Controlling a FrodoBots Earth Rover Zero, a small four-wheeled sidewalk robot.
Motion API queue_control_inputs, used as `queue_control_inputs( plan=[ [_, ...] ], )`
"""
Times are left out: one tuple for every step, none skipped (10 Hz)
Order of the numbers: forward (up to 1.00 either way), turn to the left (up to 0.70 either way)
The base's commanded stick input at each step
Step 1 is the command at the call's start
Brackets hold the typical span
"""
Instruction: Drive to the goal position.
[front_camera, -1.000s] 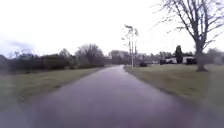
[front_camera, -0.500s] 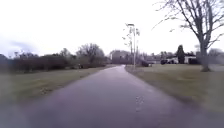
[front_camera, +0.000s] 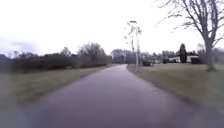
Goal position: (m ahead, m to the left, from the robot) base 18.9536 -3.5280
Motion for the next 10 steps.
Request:
queue_control_inputs(
  plan=[
    [1.00, 0.00],
    [1.00, 0.00],
    [1.00, 0.00],
    [1.00, 0.00],
    [1.00, 0.00],
    [1.00, 0.00],
    [1.00, 0.00],
    [1.00, 0.00],
    [1.00, 0.00],
    [1.00, 0.00]
  ],
)
